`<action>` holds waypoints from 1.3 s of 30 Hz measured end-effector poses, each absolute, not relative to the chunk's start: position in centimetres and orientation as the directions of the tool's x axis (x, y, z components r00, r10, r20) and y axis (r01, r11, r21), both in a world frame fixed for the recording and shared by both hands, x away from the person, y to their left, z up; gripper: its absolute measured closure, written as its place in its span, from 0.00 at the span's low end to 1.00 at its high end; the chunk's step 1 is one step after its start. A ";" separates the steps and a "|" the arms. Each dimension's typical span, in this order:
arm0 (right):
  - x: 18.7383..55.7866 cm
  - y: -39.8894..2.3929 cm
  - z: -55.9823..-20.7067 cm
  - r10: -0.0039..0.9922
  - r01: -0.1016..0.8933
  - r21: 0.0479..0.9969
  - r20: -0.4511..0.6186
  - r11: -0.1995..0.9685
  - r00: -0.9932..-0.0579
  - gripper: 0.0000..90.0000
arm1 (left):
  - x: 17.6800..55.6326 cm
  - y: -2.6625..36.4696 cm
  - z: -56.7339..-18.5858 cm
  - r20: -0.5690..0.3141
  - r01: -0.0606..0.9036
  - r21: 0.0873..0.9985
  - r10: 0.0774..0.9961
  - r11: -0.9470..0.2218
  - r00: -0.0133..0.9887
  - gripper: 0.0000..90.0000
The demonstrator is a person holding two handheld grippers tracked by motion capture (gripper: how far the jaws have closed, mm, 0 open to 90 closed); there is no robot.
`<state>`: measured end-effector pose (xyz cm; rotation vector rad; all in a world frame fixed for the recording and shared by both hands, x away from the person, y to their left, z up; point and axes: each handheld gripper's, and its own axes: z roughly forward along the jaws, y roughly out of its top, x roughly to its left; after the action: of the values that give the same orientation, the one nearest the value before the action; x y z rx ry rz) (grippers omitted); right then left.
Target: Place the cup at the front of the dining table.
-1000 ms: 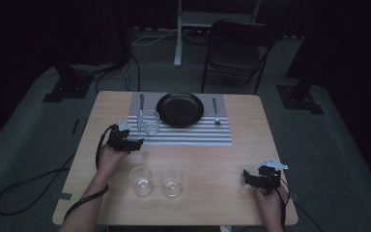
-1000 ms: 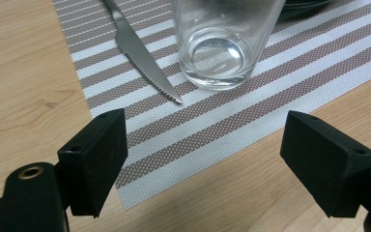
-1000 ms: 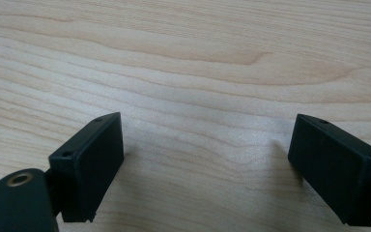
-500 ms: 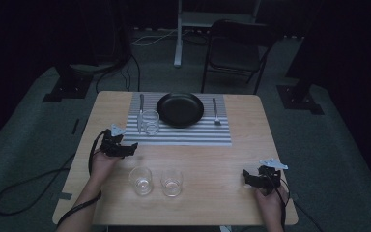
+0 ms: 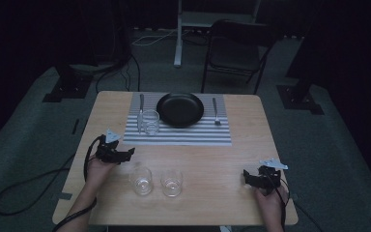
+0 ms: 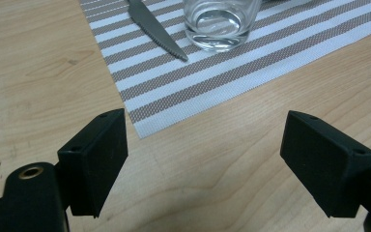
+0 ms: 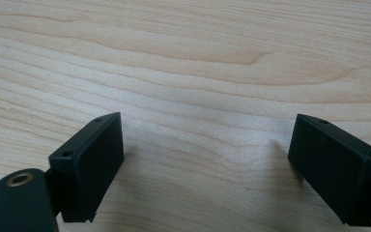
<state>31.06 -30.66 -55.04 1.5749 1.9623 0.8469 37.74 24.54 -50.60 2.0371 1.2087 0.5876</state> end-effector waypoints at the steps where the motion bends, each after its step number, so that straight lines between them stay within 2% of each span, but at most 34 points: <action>1: 31.1 -30.7 -55.0 0.975 0.677 0.722 0.011 0.145 -0.221 0.13 | 37.6 24.7 -50.6 0.029 0.577 0.749 0.886 -0.326 0.463 0.20; 25: 31.1 -30.7 -55.0 0.975 0.677 0.721 0.011 0.145 -0.221 0.13 | 34.4 27.1 -51.1 0.013 0.573 0.775 0.913 -0.267 0.407 0.20; 39: 31.1 -30.7 -55.0 0.975 0.677 0.722 0.011 0.146 -0.221 0.13 | 32.8 29.3 -52.0 0.025 0.595 0.762 0.929 -0.257 0.370 0.20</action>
<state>31.06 -30.66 -55.04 1.5747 1.9623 0.8469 32.82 29.27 -52.03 1.9617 1.3138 0.6367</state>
